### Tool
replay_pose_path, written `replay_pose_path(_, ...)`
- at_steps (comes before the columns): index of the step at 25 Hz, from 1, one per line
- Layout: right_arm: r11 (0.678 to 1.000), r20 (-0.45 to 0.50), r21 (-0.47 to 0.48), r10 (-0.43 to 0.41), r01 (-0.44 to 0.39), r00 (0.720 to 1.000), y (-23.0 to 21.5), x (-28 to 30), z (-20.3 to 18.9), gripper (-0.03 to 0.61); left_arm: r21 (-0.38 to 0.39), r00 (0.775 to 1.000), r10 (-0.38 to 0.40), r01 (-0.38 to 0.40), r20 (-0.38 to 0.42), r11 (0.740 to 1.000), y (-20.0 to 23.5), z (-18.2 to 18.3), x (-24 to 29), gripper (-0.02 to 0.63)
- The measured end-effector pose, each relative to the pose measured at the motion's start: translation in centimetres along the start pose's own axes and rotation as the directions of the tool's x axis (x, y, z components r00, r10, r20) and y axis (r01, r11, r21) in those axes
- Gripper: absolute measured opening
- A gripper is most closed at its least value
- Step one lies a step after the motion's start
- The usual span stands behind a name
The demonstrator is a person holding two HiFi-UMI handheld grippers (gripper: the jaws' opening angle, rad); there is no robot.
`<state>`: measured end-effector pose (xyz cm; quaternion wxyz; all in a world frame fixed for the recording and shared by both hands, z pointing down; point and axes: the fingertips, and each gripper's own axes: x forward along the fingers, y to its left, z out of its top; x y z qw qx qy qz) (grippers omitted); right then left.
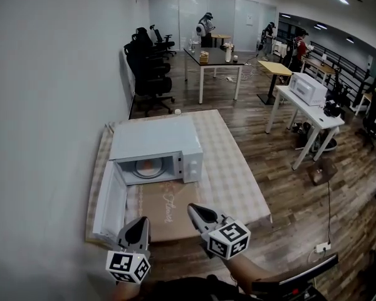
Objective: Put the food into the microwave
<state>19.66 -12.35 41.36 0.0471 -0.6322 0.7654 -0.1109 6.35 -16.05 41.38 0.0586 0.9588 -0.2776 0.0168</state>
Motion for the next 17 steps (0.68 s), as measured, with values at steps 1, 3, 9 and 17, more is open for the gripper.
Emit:
replay_pose_path(1,1.0,-0.005,0.003,0.005,-0.005,1.0,-0.1,-0.1,0.0,0.008,0.001,1.0,0.01,-0.01,-0.005,1.0,-0.1,0.1,-0.1,0.008)
replay_pose_path(3,1.0,-0.007,0.01,0.016,-0.016,1.0,0.1,0.0,0.1,0.008,0.005,1.0,0.024,-0.024,-0.004,1.0,0.0,0.5,-0.4,0.008)
replay_pose_path(9,1.0,0.009,-0.003,0.03,-0.03,1.0,-0.1,0.4,1.1,0.008,0.016,1.0,0.024,-0.024,0.018,1.0,-0.2,1.3,-0.1,0.008)
replay_pose_path(17,0.999,0.005,-0.016,0.044,-0.044,0.999,-0.9,1.4,1.7,0.008,0.022,0.999,0.037,-0.038,0.027,0.999,0.3,1.8,0.7,0.008)
